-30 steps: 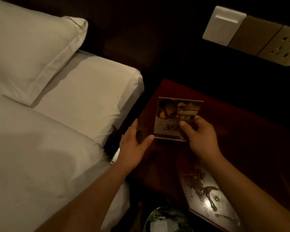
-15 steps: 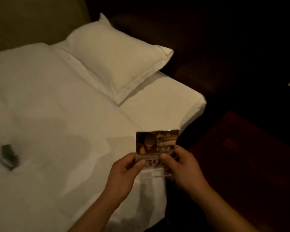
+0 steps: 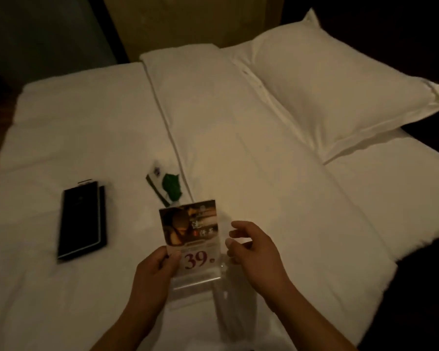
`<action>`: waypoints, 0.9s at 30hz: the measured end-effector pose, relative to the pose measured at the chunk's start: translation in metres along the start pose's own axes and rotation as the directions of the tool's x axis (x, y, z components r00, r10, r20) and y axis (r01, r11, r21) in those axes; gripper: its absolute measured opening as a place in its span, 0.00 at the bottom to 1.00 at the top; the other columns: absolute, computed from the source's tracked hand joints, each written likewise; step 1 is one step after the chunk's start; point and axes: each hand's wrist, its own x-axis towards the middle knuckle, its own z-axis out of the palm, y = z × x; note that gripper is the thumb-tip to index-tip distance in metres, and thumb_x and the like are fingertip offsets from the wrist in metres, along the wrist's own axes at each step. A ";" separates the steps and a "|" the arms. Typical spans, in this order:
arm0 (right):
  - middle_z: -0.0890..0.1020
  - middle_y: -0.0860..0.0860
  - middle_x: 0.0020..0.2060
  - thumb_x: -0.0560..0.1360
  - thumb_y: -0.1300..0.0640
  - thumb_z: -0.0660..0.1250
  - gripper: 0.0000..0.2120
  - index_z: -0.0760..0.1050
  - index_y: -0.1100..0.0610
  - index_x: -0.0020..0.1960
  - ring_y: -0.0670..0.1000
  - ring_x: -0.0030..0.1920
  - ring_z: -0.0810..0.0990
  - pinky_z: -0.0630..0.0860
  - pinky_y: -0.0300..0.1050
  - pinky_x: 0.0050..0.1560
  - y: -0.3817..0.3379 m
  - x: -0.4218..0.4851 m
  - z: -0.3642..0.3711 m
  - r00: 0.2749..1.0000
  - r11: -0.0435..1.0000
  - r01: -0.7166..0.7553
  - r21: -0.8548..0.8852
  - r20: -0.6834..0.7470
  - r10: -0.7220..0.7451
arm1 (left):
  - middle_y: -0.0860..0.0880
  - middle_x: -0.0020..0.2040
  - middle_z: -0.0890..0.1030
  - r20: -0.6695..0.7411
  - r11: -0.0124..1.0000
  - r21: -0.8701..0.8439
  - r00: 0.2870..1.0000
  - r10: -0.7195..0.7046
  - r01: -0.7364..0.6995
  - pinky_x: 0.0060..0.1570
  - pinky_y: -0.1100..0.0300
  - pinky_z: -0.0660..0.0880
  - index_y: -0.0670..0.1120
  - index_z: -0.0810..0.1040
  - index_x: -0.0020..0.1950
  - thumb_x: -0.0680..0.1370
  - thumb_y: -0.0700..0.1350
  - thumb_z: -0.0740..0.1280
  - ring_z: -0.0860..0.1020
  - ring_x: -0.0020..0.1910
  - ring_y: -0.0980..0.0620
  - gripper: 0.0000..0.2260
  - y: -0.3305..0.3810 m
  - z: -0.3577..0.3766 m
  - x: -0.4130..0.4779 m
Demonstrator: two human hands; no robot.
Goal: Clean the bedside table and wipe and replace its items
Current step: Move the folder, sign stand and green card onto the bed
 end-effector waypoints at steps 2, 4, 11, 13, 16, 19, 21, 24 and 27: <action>0.81 0.44 0.50 0.76 0.54 0.69 0.13 0.75 0.44 0.59 0.47 0.42 0.83 0.82 0.53 0.49 -0.009 0.011 0.032 1.000 1.000 -0.007 -0.013 0.028 0.008 | 0.51 0.41 0.87 -0.087 0.998 -0.032 0.995 -0.050 0.047 0.39 0.59 0.78 0.50 0.84 0.43 0.81 0.44 0.64 0.85 0.40 0.53 0.11 -0.013 -0.033 0.020; 0.82 0.45 0.49 0.75 0.54 0.69 0.13 0.76 0.44 0.59 0.48 0.43 0.83 0.82 0.54 0.49 -0.016 0.022 0.058 0.998 0.999 -0.020 -0.034 0.056 0.022 | 0.49 0.39 0.86 -0.168 0.993 -0.074 0.980 -0.101 0.090 0.38 0.58 0.77 0.47 0.83 0.45 0.82 0.44 0.64 0.85 0.40 0.49 0.10 -0.022 -0.058 0.042; 0.82 0.45 0.45 0.75 0.54 0.68 0.11 0.77 0.44 0.56 0.48 0.42 0.82 0.81 0.54 0.49 -0.025 0.057 0.112 0.998 0.994 -0.034 -0.108 0.054 0.040 | 0.42 0.49 0.81 -0.250 0.971 -0.163 0.945 -0.211 0.174 0.37 0.60 0.74 0.42 0.78 0.61 0.83 0.41 0.61 0.80 0.40 0.50 0.10 -0.029 -0.109 0.131; 0.82 0.45 0.45 0.76 0.54 0.68 0.10 0.77 0.43 0.55 0.48 0.41 0.83 0.82 0.53 0.48 -0.023 0.066 0.117 0.998 0.992 -0.047 -0.116 0.041 0.052 | 0.41 0.50 0.81 -0.245 0.972 -0.140 0.945 -0.218 0.188 0.37 0.59 0.74 0.39 0.78 0.60 0.83 0.41 0.61 0.80 0.42 0.47 0.10 -0.028 -0.113 0.151; 0.82 0.44 0.45 0.76 0.54 0.68 0.10 0.77 0.43 0.55 0.49 0.40 0.83 0.83 0.51 0.46 -0.024 0.077 0.124 0.998 0.990 -0.062 -0.130 0.024 0.066 | 0.42 0.51 0.80 -0.282 0.985 -0.031 0.944 -0.173 0.171 0.35 0.61 0.72 0.38 0.77 0.59 0.82 0.41 0.63 0.79 0.41 0.50 0.10 -0.025 -0.114 0.172; 0.83 0.44 0.45 0.76 0.55 0.68 0.10 0.78 0.45 0.56 0.48 0.40 0.83 0.83 0.51 0.46 -0.025 0.086 0.127 0.997 0.990 -0.071 -0.122 0.002 0.071 | 0.40 0.58 0.79 -0.279 0.978 0.125 0.952 -0.125 0.166 0.50 0.51 0.78 0.36 0.74 0.66 0.81 0.41 0.64 0.80 0.50 0.42 0.15 -0.028 -0.114 0.184; 0.83 0.44 0.45 0.76 0.54 0.68 0.10 0.78 0.45 0.56 0.47 0.40 0.83 0.83 0.51 0.46 -0.026 0.090 0.126 0.997 0.988 -0.073 -0.134 -0.006 0.073 | 0.37 0.62 0.78 -0.262 0.948 0.270 0.960 -0.097 0.169 0.59 0.48 0.76 0.38 0.72 0.69 0.80 0.40 0.65 0.78 0.59 0.37 0.17 -0.029 -0.115 0.184; 0.82 0.43 0.46 0.76 0.53 0.68 0.11 0.77 0.44 0.58 0.45 0.42 0.82 0.82 0.51 0.48 -0.028 0.091 0.121 0.998 0.986 -0.069 -0.152 -0.011 0.069 | 0.35 0.64 0.73 -0.232 0.878 0.450 0.971 -0.061 0.162 0.61 0.46 0.74 0.42 0.70 0.72 0.78 0.38 0.67 0.76 0.60 0.36 0.22 -0.030 -0.116 0.182; 0.82 0.43 0.46 0.76 0.53 0.67 0.10 0.77 0.44 0.57 0.46 0.43 0.82 0.82 0.53 0.50 -0.030 0.091 0.113 0.998 0.984 -0.064 -0.163 -0.025 0.061 | 0.35 0.67 0.67 -0.203 0.826 0.547 0.979 -0.027 0.136 0.66 0.46 0.71 0.42 0.70 0.72 0.77 0.39 0.66 0.73 0.63 0.35 0.22 -0.031 -0.115 0.177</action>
